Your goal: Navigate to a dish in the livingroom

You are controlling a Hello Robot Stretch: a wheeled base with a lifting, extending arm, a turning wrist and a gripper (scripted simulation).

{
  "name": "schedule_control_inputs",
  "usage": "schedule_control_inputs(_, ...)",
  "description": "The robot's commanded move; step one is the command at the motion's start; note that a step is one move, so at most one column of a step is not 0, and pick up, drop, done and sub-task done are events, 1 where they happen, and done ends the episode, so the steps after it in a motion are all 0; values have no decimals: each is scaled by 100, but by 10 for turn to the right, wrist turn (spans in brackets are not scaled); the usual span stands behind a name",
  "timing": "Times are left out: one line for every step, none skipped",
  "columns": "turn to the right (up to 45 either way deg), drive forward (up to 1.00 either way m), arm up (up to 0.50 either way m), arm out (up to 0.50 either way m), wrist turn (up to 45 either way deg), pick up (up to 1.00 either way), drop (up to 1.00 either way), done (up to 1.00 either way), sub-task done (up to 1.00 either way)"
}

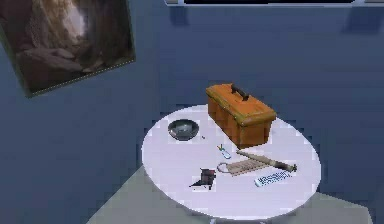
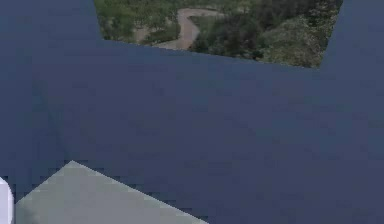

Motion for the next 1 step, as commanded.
schedule_control_inputs(0,0,0,0,0,0,0,100,0)
